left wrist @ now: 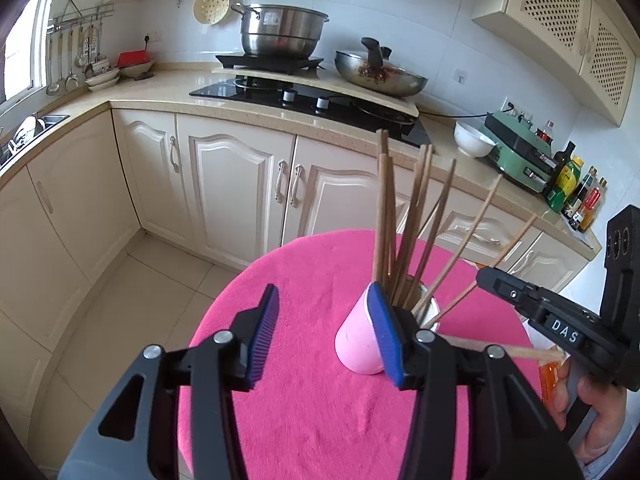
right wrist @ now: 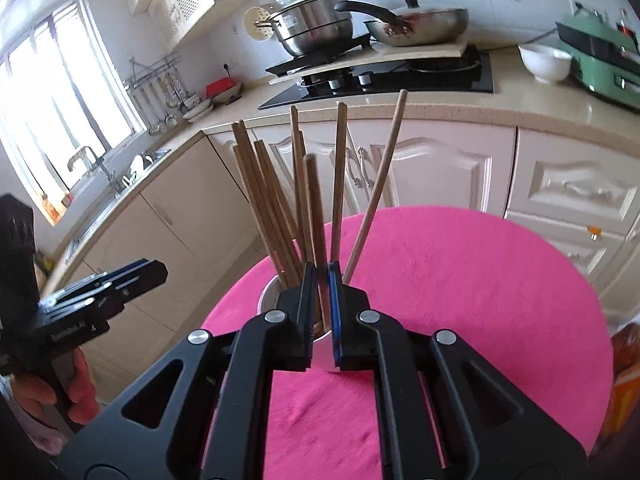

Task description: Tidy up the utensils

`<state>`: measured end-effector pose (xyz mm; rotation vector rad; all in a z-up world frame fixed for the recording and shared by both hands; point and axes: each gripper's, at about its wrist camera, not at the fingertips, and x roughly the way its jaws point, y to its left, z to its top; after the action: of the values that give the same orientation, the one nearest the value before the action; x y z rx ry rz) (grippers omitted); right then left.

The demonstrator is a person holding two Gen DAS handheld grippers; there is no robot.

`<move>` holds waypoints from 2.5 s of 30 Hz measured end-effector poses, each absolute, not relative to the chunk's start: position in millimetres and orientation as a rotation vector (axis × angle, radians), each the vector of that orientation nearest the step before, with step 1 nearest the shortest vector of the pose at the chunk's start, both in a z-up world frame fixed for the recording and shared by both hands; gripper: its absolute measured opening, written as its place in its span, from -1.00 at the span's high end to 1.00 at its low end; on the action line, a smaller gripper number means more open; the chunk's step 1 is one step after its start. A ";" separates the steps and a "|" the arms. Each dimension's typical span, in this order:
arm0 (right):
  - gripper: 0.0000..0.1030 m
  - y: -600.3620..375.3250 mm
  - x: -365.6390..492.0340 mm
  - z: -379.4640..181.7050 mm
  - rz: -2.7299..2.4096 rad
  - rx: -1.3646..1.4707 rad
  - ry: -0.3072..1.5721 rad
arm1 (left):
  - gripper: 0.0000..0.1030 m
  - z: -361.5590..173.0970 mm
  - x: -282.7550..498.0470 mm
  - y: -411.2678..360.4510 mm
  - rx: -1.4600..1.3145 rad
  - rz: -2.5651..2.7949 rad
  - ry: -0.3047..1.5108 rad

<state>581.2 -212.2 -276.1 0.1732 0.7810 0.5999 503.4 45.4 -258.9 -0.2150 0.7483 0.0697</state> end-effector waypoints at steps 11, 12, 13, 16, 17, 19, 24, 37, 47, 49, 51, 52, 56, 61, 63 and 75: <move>-0.10 -220.7 537.0 -214.0 0.595 0.192 0.702 | 0.01 -208.1 462.5 46.5 -0.190 0.097 0.678; -0.10 -221.2 527.2 -207.7 0.583 0.183 0.696 | -0.02 -201.4 456.3 45.7 -0.178 0.095 0.668; -0.10 -222.5 519.3 -204.2 0.576 0.181 0.692 | -0.03 -194.6 449.2 44.9 -0.166 0.097 0.659; -0.10 -220.8 484.6 -186.1 0.530 0.159 0.682 | -0.04 -180.6 431.1 44.8 -0.153 0.082 0.645; -0.11 -219.1 472.7 -180.4 0.518 0.152 0.676 | -0.04 -175.8 424.0 44.3 -0.147 0.076 0.640; -0.14 -214.5 449.7 -170.0 0.475 0.134 0.671 | -0.06 -164.1 404.5 43.1 -0.121 0.055 0.626; -0.25 -195.4 374.8 -144.7 0.354 0.080 0.647 | -0.09 -136.7 337.9 46.2 -0.048 0.028 0.577; -0.54 -153.5 170.3 -71.3 0.212 0.081 0.552 | -0.36 -64.9 161.2 71.5 -0.024 -0.034 0.502; -0.65 -164.4 82.1 -31.0 0.188 0.052 0.461 | -0.44 -22.7 67.7 53.1 0.007 -0.032 0.414; -0.66 -168.4 70.8 -28.1 0.199 0.045 0.453 | -0.44 -18.9 54.4 45.0 0.009 -0.023 0.405; -0.67 -174.5 57.6 -27.4 0.213 0.038 0.449 | -0.44 -16.9 39.3 36.3 0.007 -0.006 0.399; -0.67 -178.7 50.7 -27.8 0.223 0.036 0.448 | -0.45 -16.5 30.3 31.3 0.004 0.009 0.397; -0.68 -195.1 24.0 -27.2 0.250 0.035 0.456 | -0.46 -16.3 2.9 9.8 0.005 0.040 0.407; -0.69 -213.7 -7.5 -26.1 0.276 0.026 0.454 | -0.46 -17.3 -33.7 -15.4 -0.009 0.044 0.423; -0.70 -217.4 -16.8 -26.0 0.276 0.032 0.450 | -0.46 -16.6 -47.0 -22.8 0.004 0.051 0.421; -0.71 -223.7 -50.5 -18.0 0.277 0.049 0.434 | -0.46 1.4 -82.5 -34.5 0.043 0.058 0.371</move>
<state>-50.5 -223.7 -18.0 0.0493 0.4336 0.2769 -82.5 -34.5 1.4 0.0426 0.3712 0.0583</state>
